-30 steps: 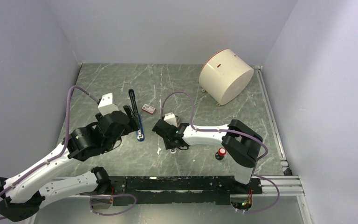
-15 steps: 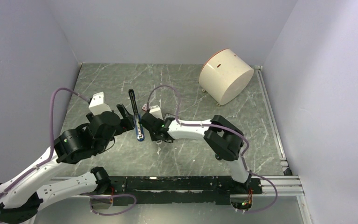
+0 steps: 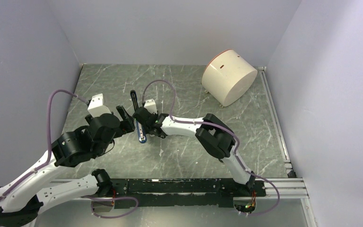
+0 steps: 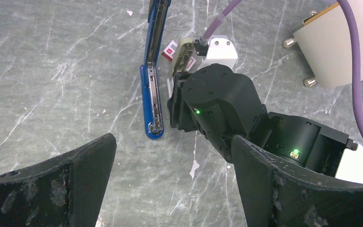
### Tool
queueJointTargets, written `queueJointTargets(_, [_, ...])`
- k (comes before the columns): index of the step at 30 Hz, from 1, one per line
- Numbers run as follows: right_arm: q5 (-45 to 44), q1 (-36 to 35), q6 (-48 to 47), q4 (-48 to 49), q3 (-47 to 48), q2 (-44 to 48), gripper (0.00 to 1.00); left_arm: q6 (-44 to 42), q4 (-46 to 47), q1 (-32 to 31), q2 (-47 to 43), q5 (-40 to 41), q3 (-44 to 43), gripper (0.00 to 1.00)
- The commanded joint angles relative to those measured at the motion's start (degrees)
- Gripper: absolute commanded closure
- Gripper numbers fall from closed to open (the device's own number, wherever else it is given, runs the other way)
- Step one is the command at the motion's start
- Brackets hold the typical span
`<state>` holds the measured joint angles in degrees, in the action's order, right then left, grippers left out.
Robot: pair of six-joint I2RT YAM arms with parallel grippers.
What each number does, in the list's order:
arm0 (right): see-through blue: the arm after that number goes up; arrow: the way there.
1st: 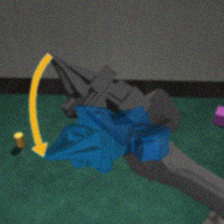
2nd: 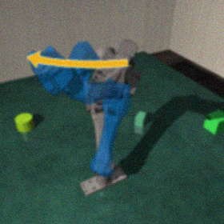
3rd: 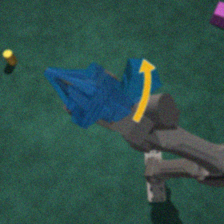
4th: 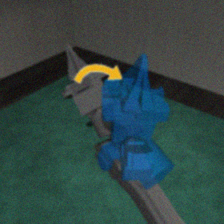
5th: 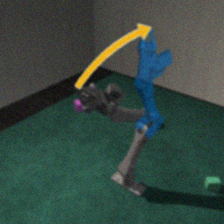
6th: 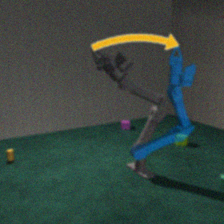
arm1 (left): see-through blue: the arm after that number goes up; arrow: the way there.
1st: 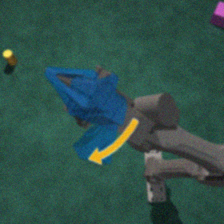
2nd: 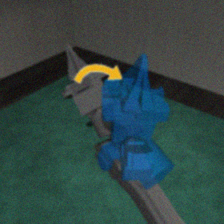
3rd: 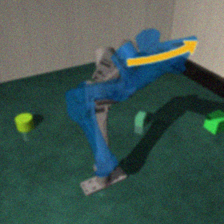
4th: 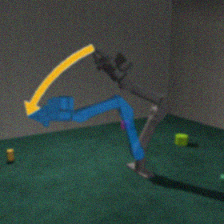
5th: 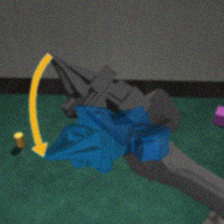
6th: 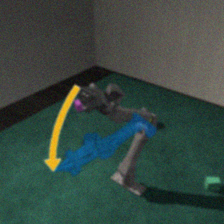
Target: Load the staples into the stapler
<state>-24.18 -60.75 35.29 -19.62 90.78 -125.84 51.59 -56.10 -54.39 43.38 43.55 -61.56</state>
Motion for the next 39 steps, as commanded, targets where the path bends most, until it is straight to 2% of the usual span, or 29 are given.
queueJointTargets(1, [-2.8,1.1,0.9,-4.6,0.0,-3.9,0.58,-0.4,-0.6,-0.3,-0.6,1.7,-0.7,0.04])
queueJointTargets(7, [-1.1,1.3,-0.7,-4.2,-0.3,-2.3,0.46,-0.8,0.4,-0.3,0.6,0.6,-0.3,0.04])
queueJointTargets(14, [3.8,1.3,-3.5,-1.3,-3.9,6.8,0.32,-1.3,1.1,-0.2,1.5,0.2,-1.0,0.03])
queueJointTargets(19, [4.4,1.5,-4.4,0.3,-9.3,15.3,0.31,-1.5,1.4,-0.3,2.0,-0.5,-1.8,0.04])
queueJointTargets(22, [4.4,3.1,-4.0,1.3,-13.8,20.8,0.37,-1.5,2.4,-0.3,2.2,-1.3,-1.6,0.03])
queueJointTargets(26, [4.0,7.9,-3.9,1.8,-18.7,26.0,0.54,-1.4,4.3,-0.3,2.6,-3.1,-0.4,0.04])
queueJointTargets(28, [4.6,11.0,-4.7,2.2,-20.3,26.8,0.63,-1.3,4.9,-0.3,3.1,-4.1,0.1,0.04])
queueJointTargets(31, [4.7,15.2,-7.1,3.1,-21.2,25.9,0.72,-0.8,5.8,-0.3,3.7,-5.6,0.7,0.05])
queueJointTargets(39, [8.8,21.5,-13.9,2.6,-15.2,16.8,0.76,0.0,8.5,-0.3,4.8,-7.7,2.1,0.06])
